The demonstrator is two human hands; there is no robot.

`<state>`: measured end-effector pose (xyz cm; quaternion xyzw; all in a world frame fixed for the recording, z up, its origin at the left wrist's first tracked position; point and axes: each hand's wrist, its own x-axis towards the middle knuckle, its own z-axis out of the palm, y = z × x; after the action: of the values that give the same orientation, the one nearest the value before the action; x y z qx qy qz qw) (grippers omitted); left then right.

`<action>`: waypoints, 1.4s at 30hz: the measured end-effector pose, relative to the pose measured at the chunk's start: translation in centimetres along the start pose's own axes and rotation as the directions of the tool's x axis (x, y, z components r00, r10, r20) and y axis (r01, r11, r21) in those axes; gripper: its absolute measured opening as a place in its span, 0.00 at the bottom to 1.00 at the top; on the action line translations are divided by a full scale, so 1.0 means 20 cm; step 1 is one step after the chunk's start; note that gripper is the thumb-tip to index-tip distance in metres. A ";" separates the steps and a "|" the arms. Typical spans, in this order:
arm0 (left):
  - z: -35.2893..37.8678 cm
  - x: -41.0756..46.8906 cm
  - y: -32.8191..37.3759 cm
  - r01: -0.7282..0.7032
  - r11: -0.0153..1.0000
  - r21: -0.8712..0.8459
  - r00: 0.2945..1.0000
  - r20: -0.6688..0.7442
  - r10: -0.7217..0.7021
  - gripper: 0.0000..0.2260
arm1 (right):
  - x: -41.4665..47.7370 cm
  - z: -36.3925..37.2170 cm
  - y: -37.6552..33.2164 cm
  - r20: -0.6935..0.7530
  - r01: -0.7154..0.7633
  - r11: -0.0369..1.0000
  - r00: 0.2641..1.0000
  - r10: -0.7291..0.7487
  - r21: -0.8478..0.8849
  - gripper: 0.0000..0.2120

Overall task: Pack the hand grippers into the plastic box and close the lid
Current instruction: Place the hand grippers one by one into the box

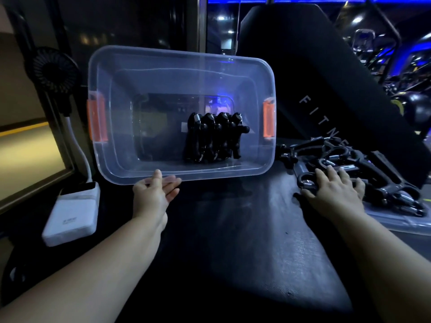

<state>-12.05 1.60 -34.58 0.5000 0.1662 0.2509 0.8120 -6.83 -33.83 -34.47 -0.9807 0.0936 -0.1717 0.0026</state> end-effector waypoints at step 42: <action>0.00 -0.02 0.01 -0.001 1.000 -0.011 1.000 -0.002 0.001 0.07 | -0.26 -0.11 -0.31 0.056 0.526 0.749 0.803 -0.593 0.403 0.26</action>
<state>-12.46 1.40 -34.34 0.4953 0.1655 0.2527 0.8145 -11.26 -26.68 -33.90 -0.9560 -0.2400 -0.0894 0.1429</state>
